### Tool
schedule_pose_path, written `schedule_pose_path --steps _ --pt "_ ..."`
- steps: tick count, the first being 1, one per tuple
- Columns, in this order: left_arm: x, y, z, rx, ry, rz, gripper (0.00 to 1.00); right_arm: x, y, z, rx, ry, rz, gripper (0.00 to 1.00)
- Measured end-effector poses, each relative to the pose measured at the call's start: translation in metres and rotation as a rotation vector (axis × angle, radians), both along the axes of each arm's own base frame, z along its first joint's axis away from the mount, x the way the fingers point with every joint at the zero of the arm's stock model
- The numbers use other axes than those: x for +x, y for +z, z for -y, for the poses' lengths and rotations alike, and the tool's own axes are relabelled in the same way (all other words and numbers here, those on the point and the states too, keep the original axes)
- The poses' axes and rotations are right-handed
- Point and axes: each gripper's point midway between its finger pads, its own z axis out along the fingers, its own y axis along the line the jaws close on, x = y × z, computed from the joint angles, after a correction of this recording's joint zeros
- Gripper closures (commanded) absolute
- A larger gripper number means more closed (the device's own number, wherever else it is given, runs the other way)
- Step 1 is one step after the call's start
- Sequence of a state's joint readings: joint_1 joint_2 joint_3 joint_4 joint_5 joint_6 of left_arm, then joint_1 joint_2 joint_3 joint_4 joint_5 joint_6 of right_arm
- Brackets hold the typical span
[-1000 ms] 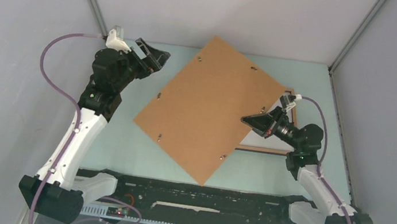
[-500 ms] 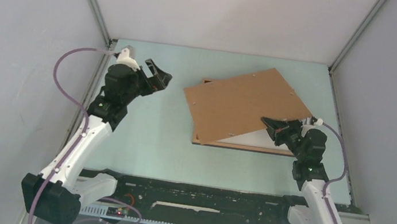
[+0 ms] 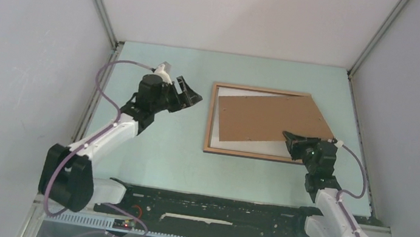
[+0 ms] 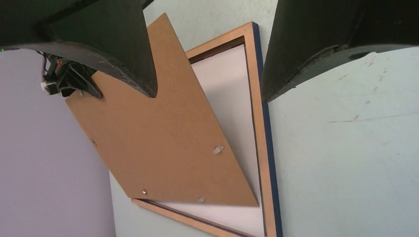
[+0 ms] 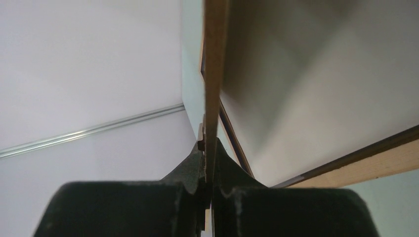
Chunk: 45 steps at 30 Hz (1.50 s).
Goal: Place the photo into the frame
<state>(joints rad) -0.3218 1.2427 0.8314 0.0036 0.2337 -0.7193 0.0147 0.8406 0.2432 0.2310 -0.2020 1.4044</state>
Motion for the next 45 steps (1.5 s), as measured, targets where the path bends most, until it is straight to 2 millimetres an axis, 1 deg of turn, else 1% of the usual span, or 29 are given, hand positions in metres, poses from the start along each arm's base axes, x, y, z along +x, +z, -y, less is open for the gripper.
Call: schedule_pose_path --steps 2,4,8,9,11,14,16,17,19,21,23,29,34,38,40,43,45 --pt "0.003 -0.01 0.006 -0.024 -0.012 -0.038 0.2 0.003 0.001 0.001 -0.001 -0.005 0.009 1.0" --pt "0.006 -0.019 0.011 -0.052 -0.009 -0.076 0.25 0.006 0.002 0.002 -0.005 -0.014 0.019 1.0" --pt "0.012 -0.029 0.016 -0.093 0.018 -0.122 0.32 0.01 0.003 0.006 -0.014 -0.039 0.032 1.0" --pt "0.014 -0.033 0.017 -0.101 0.023 -0.133 0.35 0.011 0.003 0.006 -0.016 -0.041 0.034 1.0" --pt "0.017 -0.043 0.02 -0.114 0.035 -0.167 0.38 0.012 0.001 0.004 -0.018 -0.044 0.035 1.0" --pt "0.021 -0.066 0.026 -0.126 0.035 -0.228 0.39 0.013 0.0 -0.002 -0.025 -0.04 0.036 1.0" --pt "0.019 -0.089 0.03 -0.128 0.031 -0.286 0.36 0.014 0.0 -0.006 -0.03 -0.036 0.041 1.0" --pt "0.015 -0.101 0.03 -0.126 0.032 -0.318 0.35 0.014 0.0 -0.009 -0.033 -0.034 0.044 1.0" --pt "0.006 -0.118 0.029 -0.128 0.037 -0.368 0.34 0.015 -0.001 -0.013 -0.035 -0.029 0.046 1.0" --pt "-0.003 -0.129 0.028 -0.13 0.042 -0.407 0.37 0.016 -0.002 -0.015 -0.038 -0.031 0.044 1.0" --pt "-0.006 -0.135 0.029 -0.136 0.043 -0.43 0.39 0.017 -0.004 -0.018 -0.039 -0.033 0.043 1.0" --pt "-0.006 -0.151 0.035 -0.145 0.043 -0.465 0.46 0.018 -0.003 -0.023 -0.03 -0.041 0.056 1.0" --pt "-0.015 -0.166 0.046 -0.146 0.018 -0.515 0.49 0.018 -0.009 -0.023 -0.016 -0.048 0.046 1.0" --pt "-0.017 -0.165 0.052 -0.152 0.001 -0.511 0.51 0.019 -0.012 -0.024 0.002 -0.053 0.043 1.0" --pt "-0.017 -0.165 0.053 -0.152 -0.002 -0.509 0.52 0.02 -0.012 -0.025 0.009 -0.055 0.045 1.0" --pt "-0.017 -0.165 0.053 -0.154 -0.001 -0.51 0.57 0.023 -0.014 -0.028 0.016 -0.059 0.047 1.0" --pt "-0.017 -0.164 0.054 -0.157 0.001 -0.513 0.58 0.024 -0.015 -0.03 0.018 -0.059 0.046 1.0"
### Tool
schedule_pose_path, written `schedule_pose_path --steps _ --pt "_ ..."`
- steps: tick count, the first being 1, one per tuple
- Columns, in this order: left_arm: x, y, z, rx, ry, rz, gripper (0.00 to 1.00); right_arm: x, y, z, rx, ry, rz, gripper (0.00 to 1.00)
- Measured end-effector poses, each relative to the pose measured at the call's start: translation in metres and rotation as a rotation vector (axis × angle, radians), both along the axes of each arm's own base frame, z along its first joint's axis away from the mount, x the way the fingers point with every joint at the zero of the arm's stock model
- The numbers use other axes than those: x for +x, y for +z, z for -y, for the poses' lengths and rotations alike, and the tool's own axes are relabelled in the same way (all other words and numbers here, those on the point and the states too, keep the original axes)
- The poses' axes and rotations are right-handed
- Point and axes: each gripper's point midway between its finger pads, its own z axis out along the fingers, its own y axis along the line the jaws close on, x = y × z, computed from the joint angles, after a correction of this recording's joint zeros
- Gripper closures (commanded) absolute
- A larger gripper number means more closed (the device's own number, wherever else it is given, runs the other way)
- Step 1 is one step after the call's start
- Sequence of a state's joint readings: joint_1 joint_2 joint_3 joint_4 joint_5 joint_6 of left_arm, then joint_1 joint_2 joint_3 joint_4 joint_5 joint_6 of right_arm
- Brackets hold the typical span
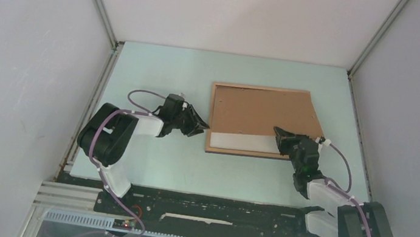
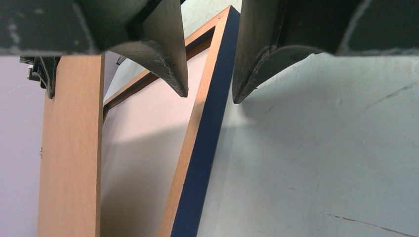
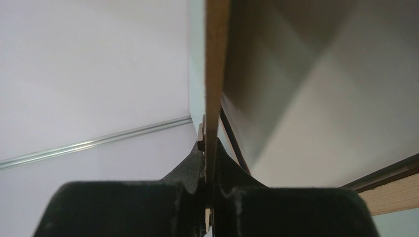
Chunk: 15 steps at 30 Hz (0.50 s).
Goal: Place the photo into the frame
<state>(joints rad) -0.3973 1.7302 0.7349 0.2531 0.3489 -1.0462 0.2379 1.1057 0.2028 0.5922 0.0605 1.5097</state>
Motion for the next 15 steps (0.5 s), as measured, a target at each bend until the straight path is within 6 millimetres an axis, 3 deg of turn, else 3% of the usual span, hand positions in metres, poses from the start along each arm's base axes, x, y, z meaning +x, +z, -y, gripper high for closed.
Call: schedule_pose_path --steps 15 --pt "0.003 -0.003 -0.002 0.095 -0.058 0.0 0.45 0.011 -0.012 -0.009 0.015 0.01 0.006 0.97"
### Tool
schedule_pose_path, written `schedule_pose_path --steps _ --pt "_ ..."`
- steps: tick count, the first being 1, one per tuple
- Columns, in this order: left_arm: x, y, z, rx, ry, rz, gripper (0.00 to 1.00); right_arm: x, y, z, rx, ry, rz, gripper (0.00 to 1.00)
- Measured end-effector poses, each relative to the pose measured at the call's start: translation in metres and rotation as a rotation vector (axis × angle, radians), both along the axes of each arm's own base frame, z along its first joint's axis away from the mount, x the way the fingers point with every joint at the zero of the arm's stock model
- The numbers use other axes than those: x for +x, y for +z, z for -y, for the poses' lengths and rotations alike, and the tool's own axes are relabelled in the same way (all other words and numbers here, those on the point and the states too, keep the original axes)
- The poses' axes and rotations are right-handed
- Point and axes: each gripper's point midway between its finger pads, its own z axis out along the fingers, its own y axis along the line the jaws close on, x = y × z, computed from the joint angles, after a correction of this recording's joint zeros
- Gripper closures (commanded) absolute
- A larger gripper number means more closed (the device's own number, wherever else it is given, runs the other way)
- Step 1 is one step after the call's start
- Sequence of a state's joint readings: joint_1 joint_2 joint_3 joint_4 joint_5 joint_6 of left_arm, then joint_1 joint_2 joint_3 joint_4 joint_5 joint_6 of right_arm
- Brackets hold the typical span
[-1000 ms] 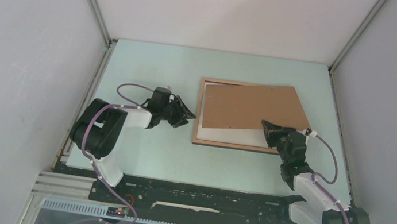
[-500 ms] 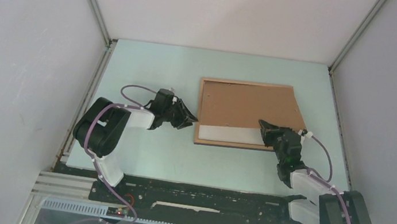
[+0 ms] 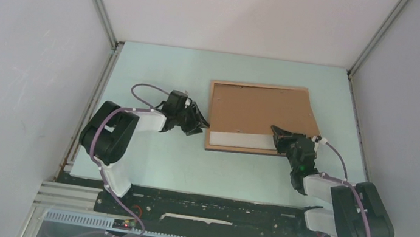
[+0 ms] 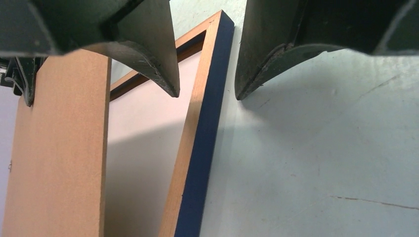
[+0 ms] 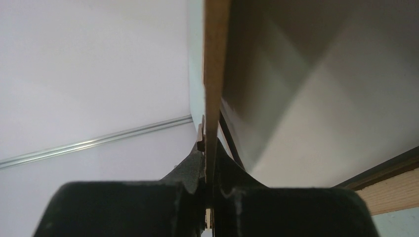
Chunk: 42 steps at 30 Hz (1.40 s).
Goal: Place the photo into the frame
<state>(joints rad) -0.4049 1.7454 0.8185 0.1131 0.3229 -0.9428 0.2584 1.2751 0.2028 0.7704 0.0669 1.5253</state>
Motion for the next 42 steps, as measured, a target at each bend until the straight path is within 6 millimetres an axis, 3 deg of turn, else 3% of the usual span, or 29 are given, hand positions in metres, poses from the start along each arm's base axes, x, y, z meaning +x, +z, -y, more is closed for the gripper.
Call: schedule_pose_path --steps 2,11,15,19,24,35,42 --pt "0.001 -0.001 0.0 0.008 -0.005 0.001 0.45 0.001 -0.001 -0.001 0.001 0.003 0.001 0.85" --pt "0.007 -0.004 0.004 0.01 -0.012 -0.004 0.52 -0.001 -0.019 -0.004 -0.011 0.022 -0.059 0.73" --pt "0.007 -0.005 0.003 0.014 -0.009 -0.005 0.53 -0.002 -0.029 -0.005 -0.036 0.028 -0.128 0.53" --pt "0.006 -0.005 0.003 0.017 -0.007 -0.008 0.55 -0.002 -0.023 -0.008 -0.081 0.053 -0.146 0.43" --pt "0.006 -0.006 0.002 0.021 -0.003 -0.011 0.57 -0.002 -0.017 -0.011 -0.139 0.089 -0.159 0.38" --pt "0.006 -0.007 0.001 0.026 0.0 -0.014 0.59 -0.029 -0.044 -0.015 -0.242 0.224 -0.277 0.3" --pt "0.006 -0.007 0.001 0.026 0.0 -0.014 0.59 -0.038 -0.046 -0.018 -0.301 0.303 -0.28 0.28"
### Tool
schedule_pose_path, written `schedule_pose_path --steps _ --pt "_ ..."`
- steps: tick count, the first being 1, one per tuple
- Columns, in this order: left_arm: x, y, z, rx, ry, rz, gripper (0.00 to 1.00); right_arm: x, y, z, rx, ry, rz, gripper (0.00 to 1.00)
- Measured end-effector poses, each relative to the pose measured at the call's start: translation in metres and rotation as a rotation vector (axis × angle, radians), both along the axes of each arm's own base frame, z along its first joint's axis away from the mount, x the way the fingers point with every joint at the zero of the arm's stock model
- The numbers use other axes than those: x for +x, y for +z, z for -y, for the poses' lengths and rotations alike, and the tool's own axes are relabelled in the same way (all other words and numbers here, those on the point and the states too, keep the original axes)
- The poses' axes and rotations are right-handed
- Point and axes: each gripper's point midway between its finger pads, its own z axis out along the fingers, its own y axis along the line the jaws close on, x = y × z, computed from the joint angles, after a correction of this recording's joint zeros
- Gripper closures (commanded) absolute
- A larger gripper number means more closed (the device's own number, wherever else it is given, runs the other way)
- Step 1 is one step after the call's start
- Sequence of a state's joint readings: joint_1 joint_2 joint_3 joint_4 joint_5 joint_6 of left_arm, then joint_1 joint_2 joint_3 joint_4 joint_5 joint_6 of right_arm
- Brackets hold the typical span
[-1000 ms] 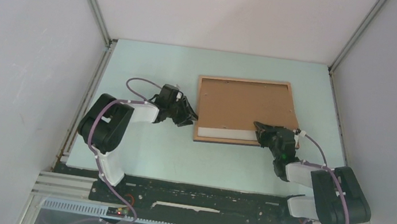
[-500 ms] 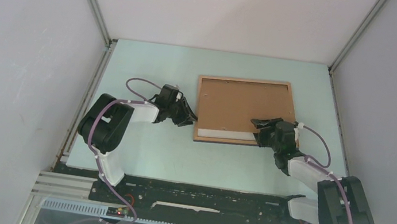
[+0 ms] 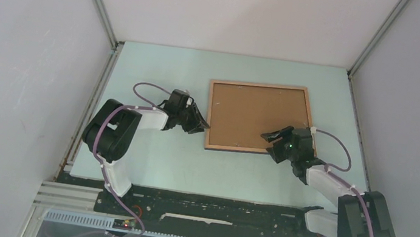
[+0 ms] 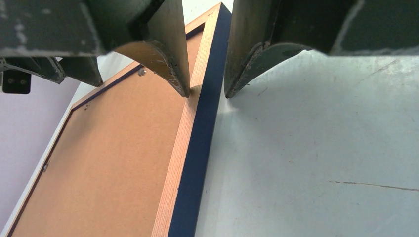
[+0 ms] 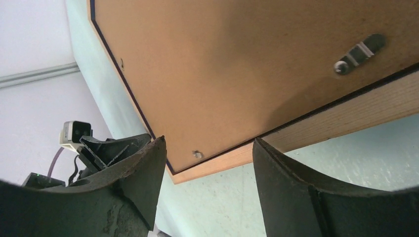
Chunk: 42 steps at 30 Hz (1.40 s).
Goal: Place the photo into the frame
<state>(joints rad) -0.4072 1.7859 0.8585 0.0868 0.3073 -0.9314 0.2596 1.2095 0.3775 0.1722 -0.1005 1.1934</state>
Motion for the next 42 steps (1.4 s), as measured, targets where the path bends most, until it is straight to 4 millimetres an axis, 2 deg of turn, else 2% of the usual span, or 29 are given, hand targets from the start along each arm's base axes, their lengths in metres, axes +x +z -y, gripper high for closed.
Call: schedule_pose_path --steps 11,15,19,24,27,30,32,37,39,42 --pt "0.0 0.001 -0.003 0.019 -0.001 0.01 0.59 0.001 0.017 -0.007 -0.087 0.113 0.053 0.28" --pt "-0.001 0.003 -0.01 0.061 -0.004 0.026 0.52 0.0 0.024 -0.012 -0.154 0.202 0.086 0.27" --pt "-0.001 0.013 -0.017 0.101 -0.014 0.067 0.43 0.003 0.039 -0.017 -0.22 0.323 0.15 0.22" --pt "0.001 0.033 -0.021 0.121 -0.03 0.132 0.38 0.014 0.056 -0.015 -0.311 0.444 0.181 0.2" --pt "0.001 0.043 -0.023 0.131 -0.04 0.164 0.37 0.028 0.06 -0.022 -0.351 0.535 0.164 0.17" --pt "0.001 0.058 -0.026 0.138 -0.043 0.209 0.34 0.036 0.056 -0.042 -0.36 0.632 0.144 0.16" --pt "0.003 0.077 -0.029 0.129 -0.04 0.261 0.32 0.033 0.048 -0.062 -0.349 0.704 0.112 0.17" --pt "0.016 0.145 -0.043 0.071 0.019 0.454 0.26 0.025 0.023 -0.113 -0.339 0.851 0.023 0.22" --pt "0.02 0.164 -0.051 0.054 0.045 0.519 0.23 0.02 0.016 -0.135 -0.338 0.902 0.004 0.22" --pt "0.022 0.179 -0.064 0.043 0.08 0.583 0.21 0.012 0.008 -0.163 -0.343 0.969 -0.008 0.22"
